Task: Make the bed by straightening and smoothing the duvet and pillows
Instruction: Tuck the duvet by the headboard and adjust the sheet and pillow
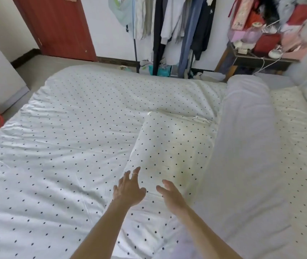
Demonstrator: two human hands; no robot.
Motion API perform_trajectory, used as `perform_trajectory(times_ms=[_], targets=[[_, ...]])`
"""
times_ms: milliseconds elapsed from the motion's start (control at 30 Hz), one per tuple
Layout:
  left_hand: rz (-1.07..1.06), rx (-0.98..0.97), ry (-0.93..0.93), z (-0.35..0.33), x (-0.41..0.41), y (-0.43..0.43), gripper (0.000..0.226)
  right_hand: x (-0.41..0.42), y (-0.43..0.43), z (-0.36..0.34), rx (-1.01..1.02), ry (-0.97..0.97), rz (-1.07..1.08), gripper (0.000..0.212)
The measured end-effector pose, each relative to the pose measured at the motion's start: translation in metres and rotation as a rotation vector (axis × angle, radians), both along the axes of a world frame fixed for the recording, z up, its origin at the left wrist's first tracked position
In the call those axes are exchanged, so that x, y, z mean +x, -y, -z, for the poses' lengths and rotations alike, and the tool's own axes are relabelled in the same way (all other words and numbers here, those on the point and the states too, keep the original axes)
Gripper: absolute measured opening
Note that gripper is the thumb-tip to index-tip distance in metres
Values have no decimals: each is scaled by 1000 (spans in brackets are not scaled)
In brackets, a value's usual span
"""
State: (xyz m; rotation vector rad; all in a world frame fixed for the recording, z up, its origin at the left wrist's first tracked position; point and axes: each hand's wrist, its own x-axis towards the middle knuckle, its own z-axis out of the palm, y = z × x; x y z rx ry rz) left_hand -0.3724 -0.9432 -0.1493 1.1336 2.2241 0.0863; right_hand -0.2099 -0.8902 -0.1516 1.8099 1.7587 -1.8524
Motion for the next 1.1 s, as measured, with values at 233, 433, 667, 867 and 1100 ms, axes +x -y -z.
perform_trajectory(times_ms=[233,433,667,867,1100], targets=[[-181,-92,93,85,-51,-53,100,35,-70,81,49,315,565,72],[-369,-90,117,133,-41,-75,98,82,-97,103,26,434,696,105],[-376,-171,119,155,-48,-88,103,63,-83,114,141,325,737,110],[-530,16,482,97,-90,-67,46,50,-69,60,195,39,807,91],[-691,352,317,-83,-120,-72,22,21,-77,-26,10,-307,817,86]])
